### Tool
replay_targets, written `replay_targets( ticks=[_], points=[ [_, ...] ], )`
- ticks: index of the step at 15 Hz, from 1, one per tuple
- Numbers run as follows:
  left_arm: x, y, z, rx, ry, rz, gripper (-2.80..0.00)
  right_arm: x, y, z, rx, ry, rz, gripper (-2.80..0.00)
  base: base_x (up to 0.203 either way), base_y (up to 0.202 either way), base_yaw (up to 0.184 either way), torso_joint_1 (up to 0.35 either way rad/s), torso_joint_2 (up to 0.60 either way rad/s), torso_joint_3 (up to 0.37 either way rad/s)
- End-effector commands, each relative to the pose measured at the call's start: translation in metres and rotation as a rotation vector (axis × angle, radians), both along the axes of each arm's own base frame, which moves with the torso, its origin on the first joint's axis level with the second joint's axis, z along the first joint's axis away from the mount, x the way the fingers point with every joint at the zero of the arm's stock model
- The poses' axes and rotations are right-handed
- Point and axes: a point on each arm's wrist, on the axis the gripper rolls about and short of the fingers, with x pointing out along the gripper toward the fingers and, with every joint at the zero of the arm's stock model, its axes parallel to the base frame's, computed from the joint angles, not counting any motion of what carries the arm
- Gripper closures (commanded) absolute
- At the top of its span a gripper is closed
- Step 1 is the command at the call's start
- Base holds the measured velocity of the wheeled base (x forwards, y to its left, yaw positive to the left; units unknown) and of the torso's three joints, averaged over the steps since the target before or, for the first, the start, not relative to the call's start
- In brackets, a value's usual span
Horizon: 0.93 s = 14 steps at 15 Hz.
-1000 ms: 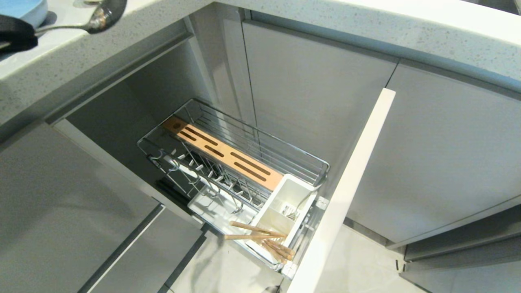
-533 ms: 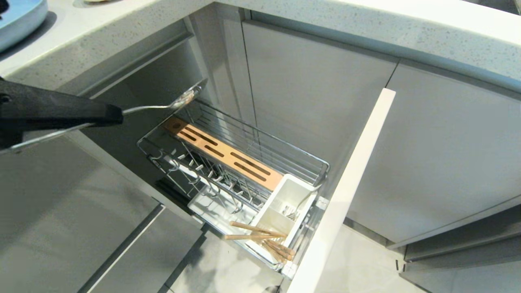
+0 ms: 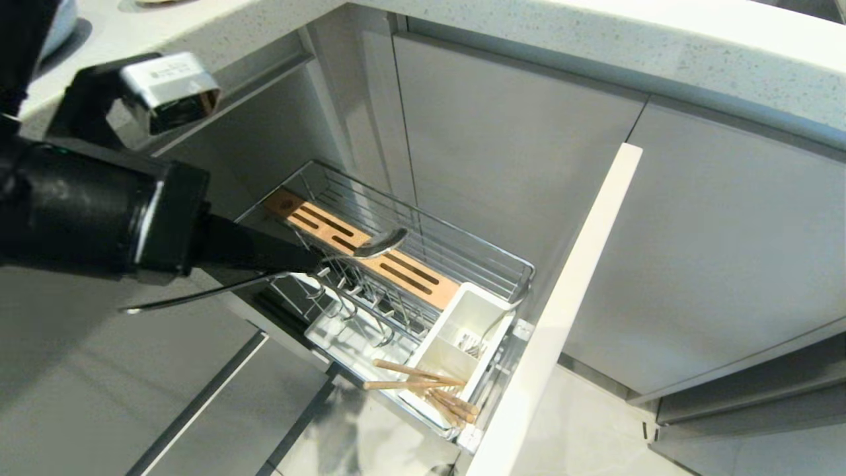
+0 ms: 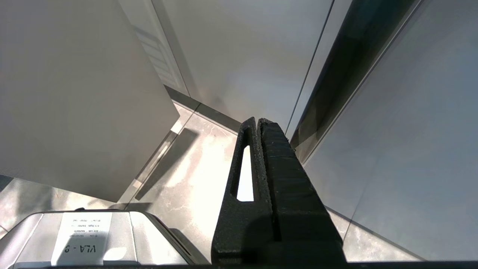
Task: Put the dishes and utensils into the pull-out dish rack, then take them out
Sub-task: Pick up the spoon and place it in the cupboard
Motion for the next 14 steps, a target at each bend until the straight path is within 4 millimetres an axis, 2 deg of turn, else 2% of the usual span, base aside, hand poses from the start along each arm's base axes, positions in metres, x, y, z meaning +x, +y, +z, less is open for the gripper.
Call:
replay_targets(
  ticks=[1,5,14],
  points=[
    [0.017,-0.028,-0.011,0.073,0.029,-0.004,0.0,0.0,0.0,0.0,0.0,-0.002,0.0,0.0,0.0,0.0,0.0,0.0,0.0,0.0],
    [0.028,-0.057,-0.032,0.218,0.092,-0.002,0.0,0.0,0.0,0.0,0.001,-0.003,0.0,0.0,0.0,0.0,0.0,0.0,0.0,0.0],
    [0.043,-0.097,-0.055,0.262,0.183,-0.029,0.0,0.0,0.0,0.0,0.001,-0.003,0.0,0.0,0.0,0.0,0.0,0.0,0.0,0.0]
  ],
)
